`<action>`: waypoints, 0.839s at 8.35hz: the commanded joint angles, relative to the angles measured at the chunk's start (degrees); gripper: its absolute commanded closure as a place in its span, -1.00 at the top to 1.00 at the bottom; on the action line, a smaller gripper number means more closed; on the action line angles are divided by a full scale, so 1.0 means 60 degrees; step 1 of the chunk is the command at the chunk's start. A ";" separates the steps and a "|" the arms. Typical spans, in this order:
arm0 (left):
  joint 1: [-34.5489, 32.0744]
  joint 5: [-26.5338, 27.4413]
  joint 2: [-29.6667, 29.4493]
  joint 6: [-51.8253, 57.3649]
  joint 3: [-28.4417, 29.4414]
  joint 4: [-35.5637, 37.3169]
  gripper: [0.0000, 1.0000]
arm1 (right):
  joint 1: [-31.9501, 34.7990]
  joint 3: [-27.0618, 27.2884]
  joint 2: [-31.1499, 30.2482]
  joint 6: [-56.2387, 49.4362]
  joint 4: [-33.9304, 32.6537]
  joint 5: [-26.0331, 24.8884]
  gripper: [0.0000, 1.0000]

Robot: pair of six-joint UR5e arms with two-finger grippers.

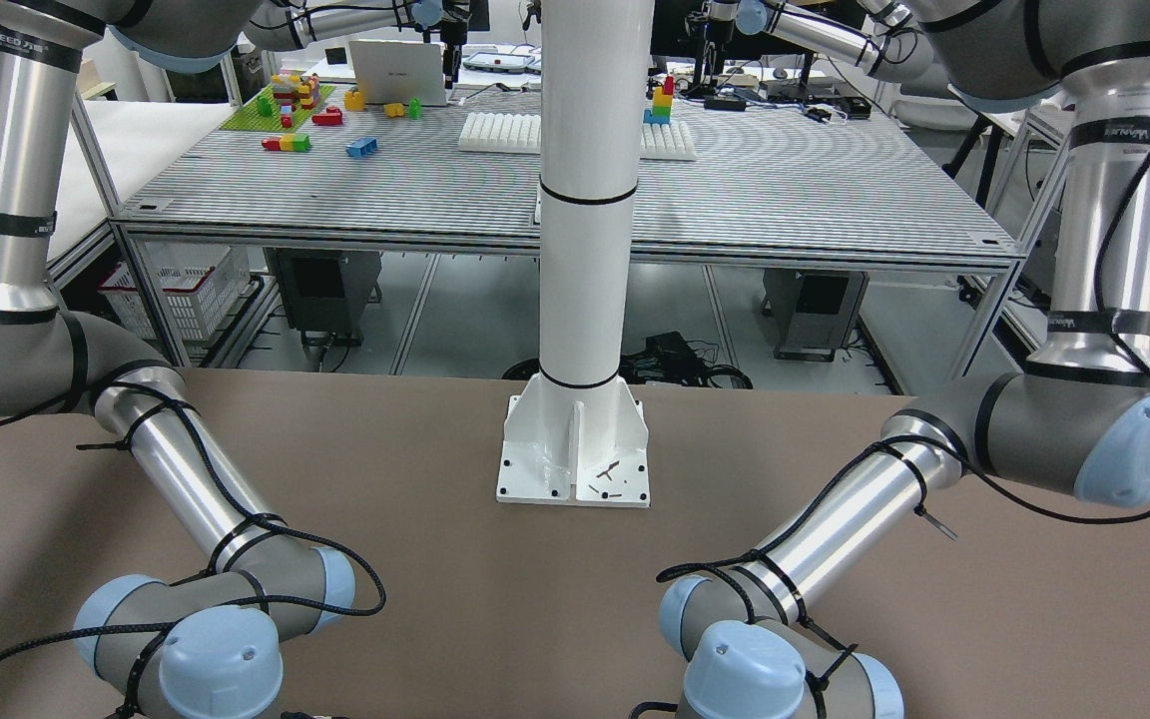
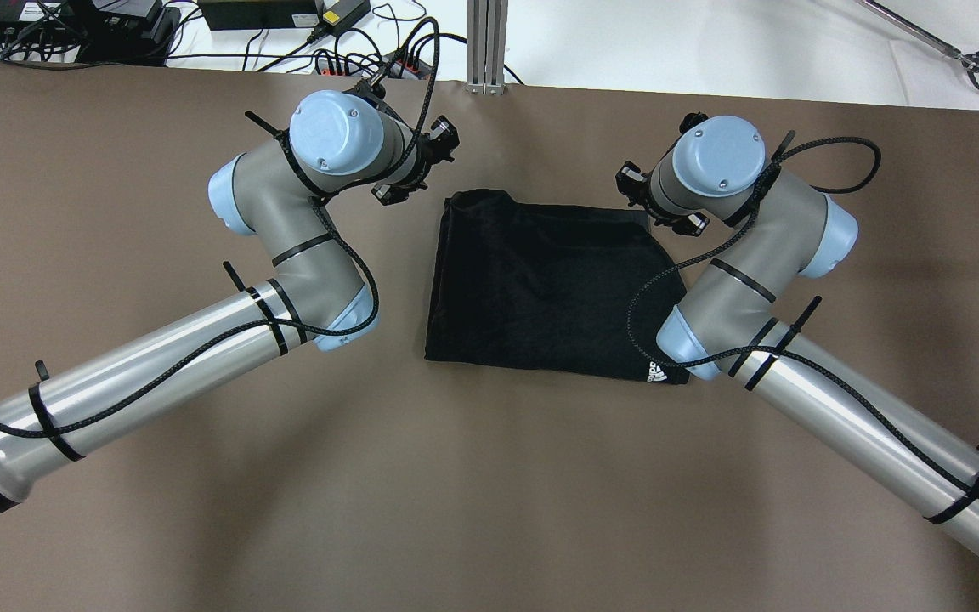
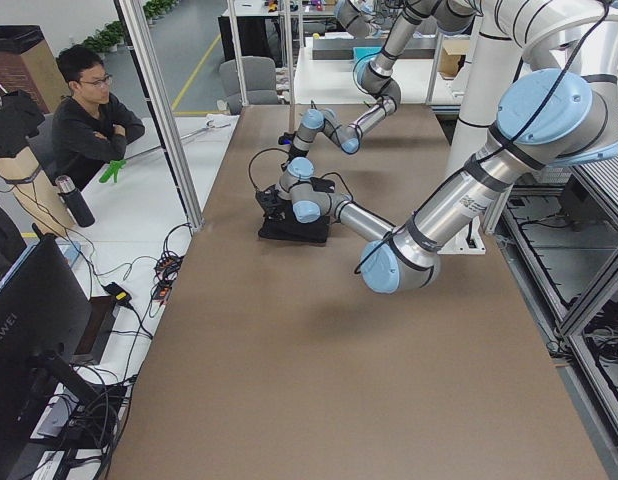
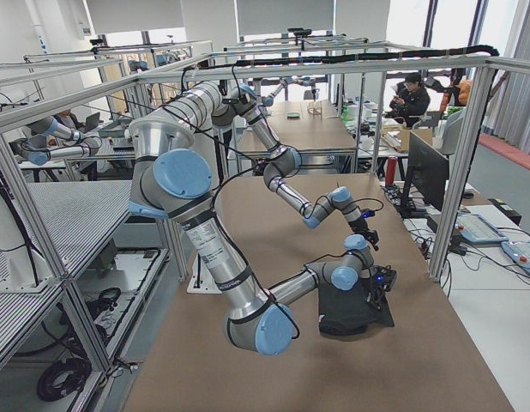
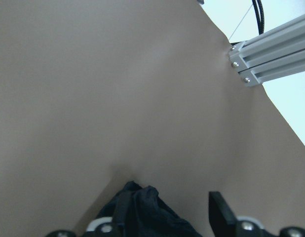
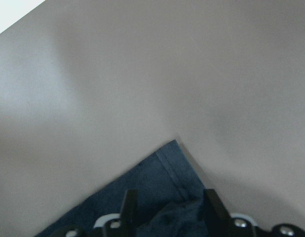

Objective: Fold clothes

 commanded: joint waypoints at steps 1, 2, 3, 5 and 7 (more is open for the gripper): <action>-0.0165 0.0012 -0.0035 0.0541 0.0112 -0.0042 0.89 | 0.0364 -0.0138 -0.0115 -0.0560 0.0107 0.0052 0.89; -0.0325 -0.0177 -0.0020 0.0950 -0.0018 0.0059 0.89 | 0.0569 -0.0138 -0.0362 -0.1347 0.0107 0.0139 0.89; -0.0530 -0.0700 0.0082 0.2056 -0.0237 0.0771 0.89 | 0.0962 -0.0138 -0.0626 -0.2384 0.0107 0.0401 0.89; -0.0795 -0.0735 0.1276 0.4924 -0.2467 0.2922 0.89 | 0.1914 -0.0167 -0.1299 -0.5309 0.0092 0.0841 0.89; -0.1684 -0.1158 0.3761 0.8029 -0.4741 0.3429 0.89 | 0.2968 -0.0138 -0.2176 -0.8517 0.0107 0.1544 0.89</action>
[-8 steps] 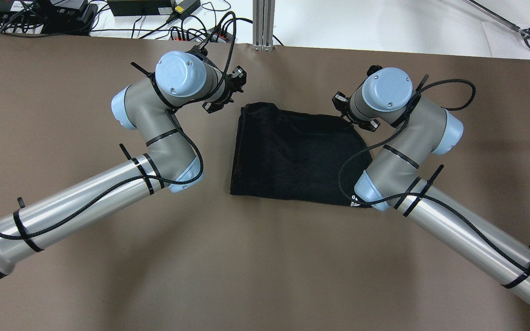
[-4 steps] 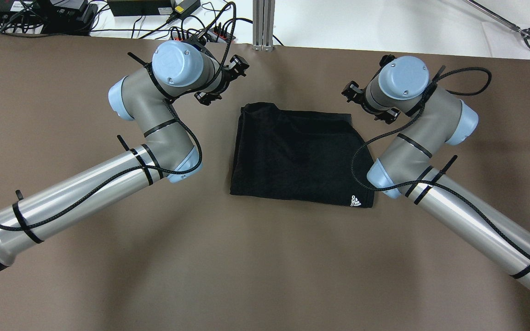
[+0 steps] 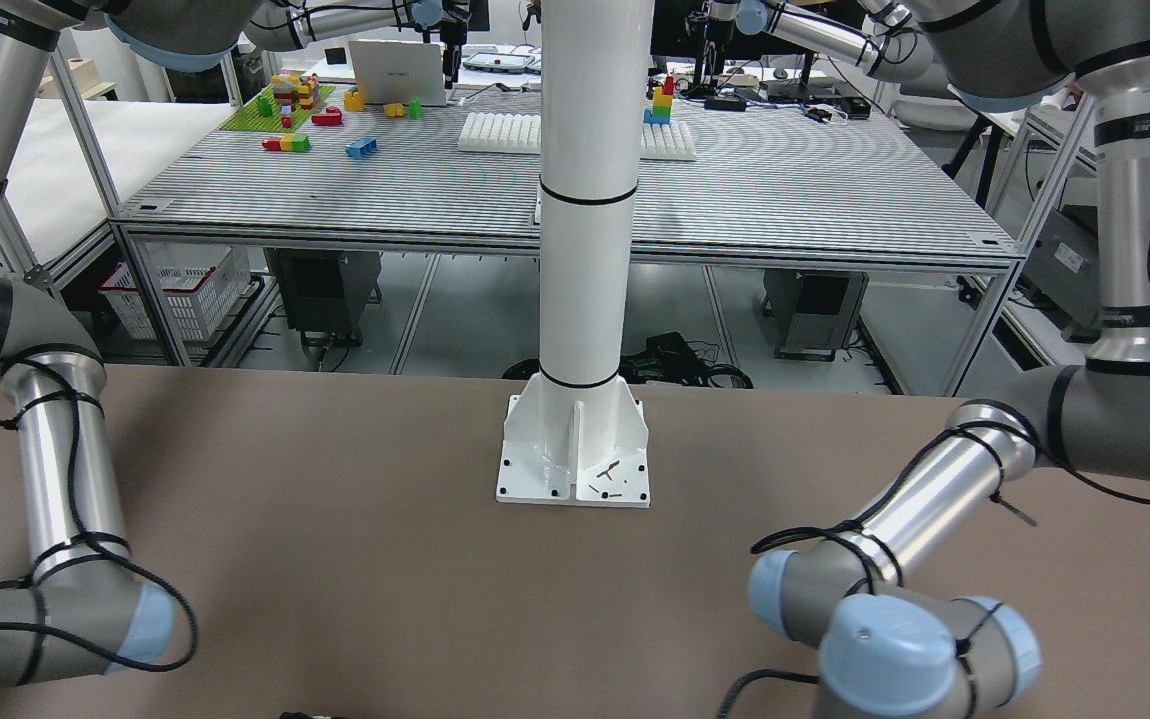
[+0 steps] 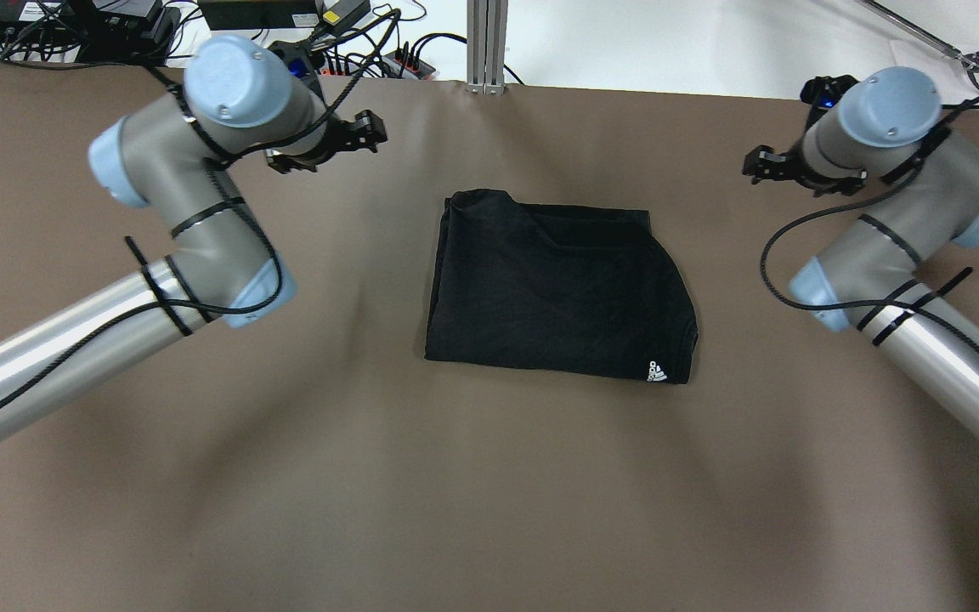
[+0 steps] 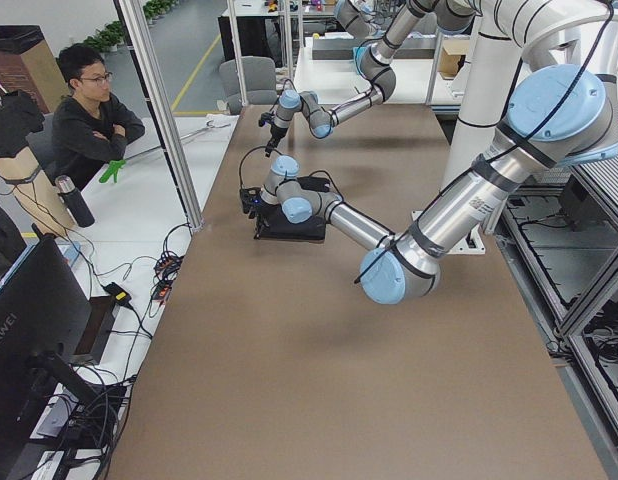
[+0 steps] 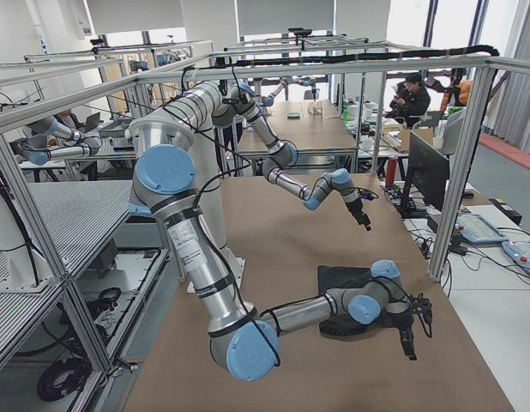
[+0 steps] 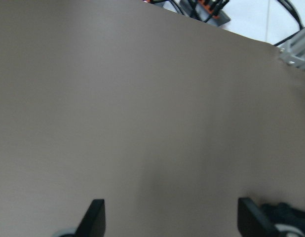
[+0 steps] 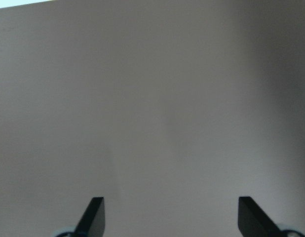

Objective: Fold clothes

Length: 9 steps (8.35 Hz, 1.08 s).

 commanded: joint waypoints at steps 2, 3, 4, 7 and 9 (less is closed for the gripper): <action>-0.1519 -0.0358 0.4385 0.5075 -0.3697 0.0636 0.89 | 0.2275 0.0006 -0.1701 -0.6417 0.0013 0.0714 0.89; -0.2061 -0.0373 0.5498 0.6478 -0.4430 0.0636 0.89 | 0.2847 0.0006 -0.2068 -0.7666 0.0027 0.0802 0.89; -0.2400 -0.0286 0.6553 0.7521 -0.5003 0.0636 0.89 | 0.3288 -0.0023 -0.2303 -0.9085 0.0056 0.0745 0.89; -0.5086 -0.0342 0.9092 1.1851 -0.5418 0.0096 0.89 | 0.4068 0.0006 -0.2802 -1.0988 0.0536 0.0671 0.89; -0.5917 -0.0300 0.9608 1.2569 -0.5317 0.0065 0.89 | 0.4258 0.0035 -0.3227 -1.1003 0.1314 0.0453 0.89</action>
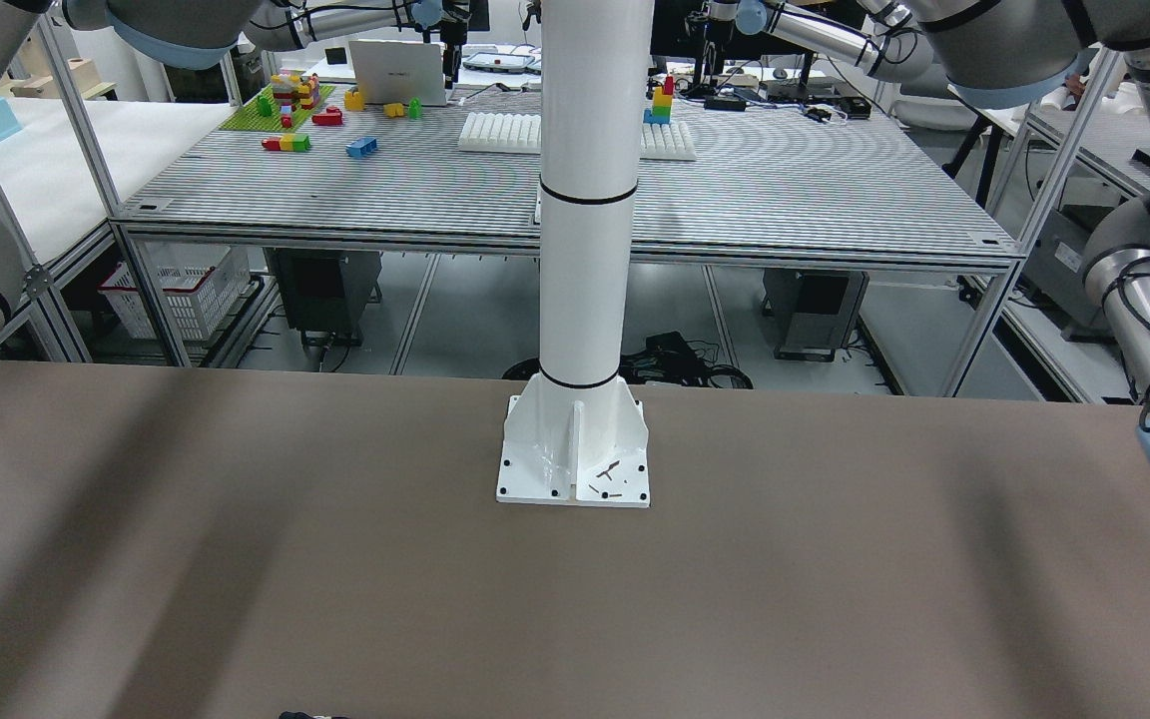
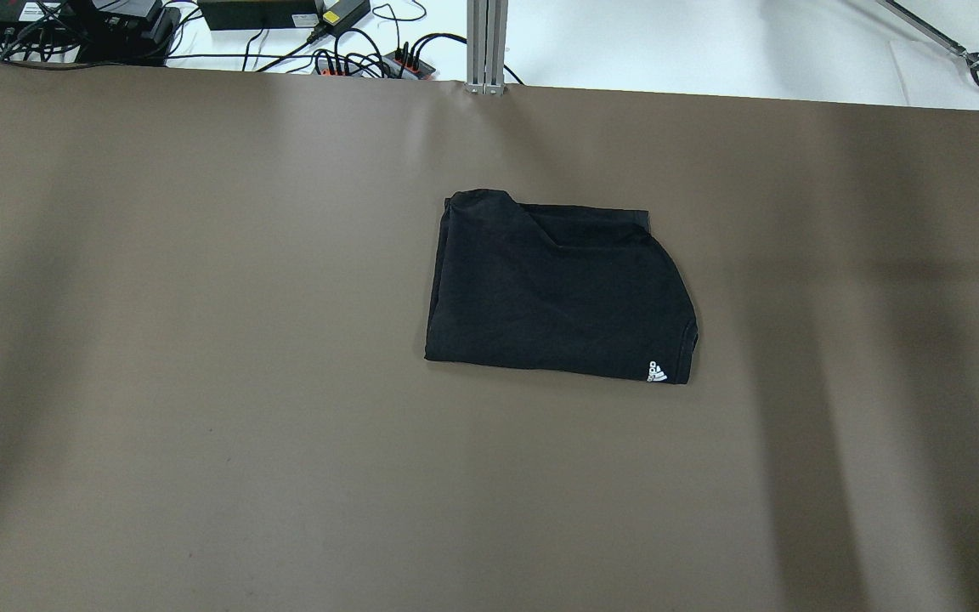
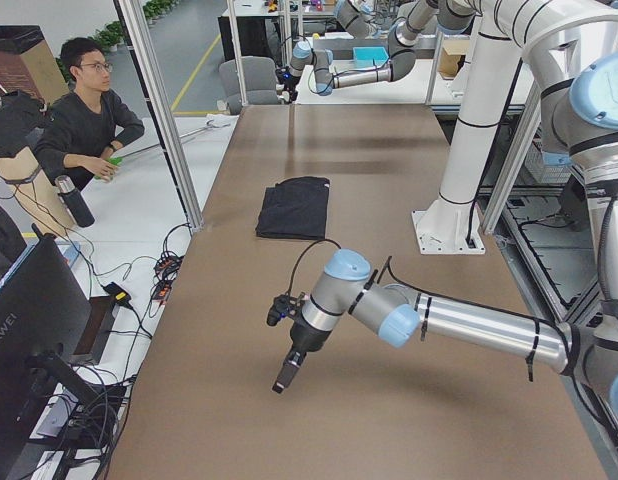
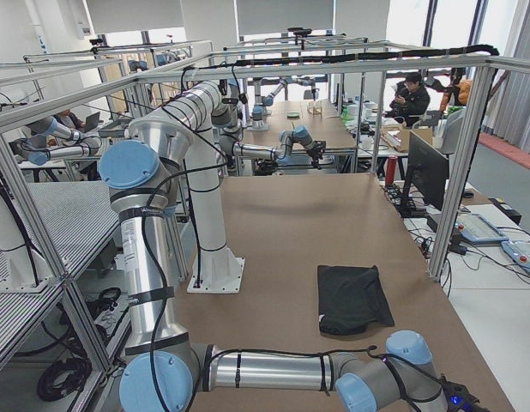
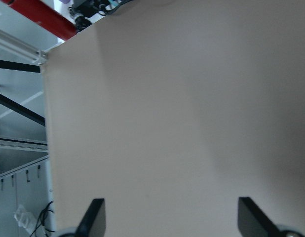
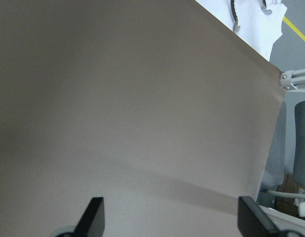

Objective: Fold clothes

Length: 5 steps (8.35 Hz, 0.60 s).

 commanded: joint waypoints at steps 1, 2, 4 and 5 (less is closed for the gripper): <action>-0.1303 0.0019 0.0792 0.1268 0.0159 -0.0102 0.89 | 0.0292 0.0134 -0.0401 -0.0183 0.0632 -0.0229 0.89; -0.1409 0.0033 0.0793 0.1110 0.0610 -0.0116 0.89 | 0.0394 0.0280 -0.0517 -0.0183 0.0647 -0.0230 0.89; -0.1395 0.0077 0.0604 0.1064 0.0746 -0.0131 0.89 | 0.0454 0.0778 -0.0825 -0.0081 0.0647 -0.0317 0.89; -0.1395 0.0092 0.0313 0.1093 0.0732 -0.0131 0.89 | 0.0468 0.0823 -0.0855 -0.0066 0.0632 -0.0332 0.89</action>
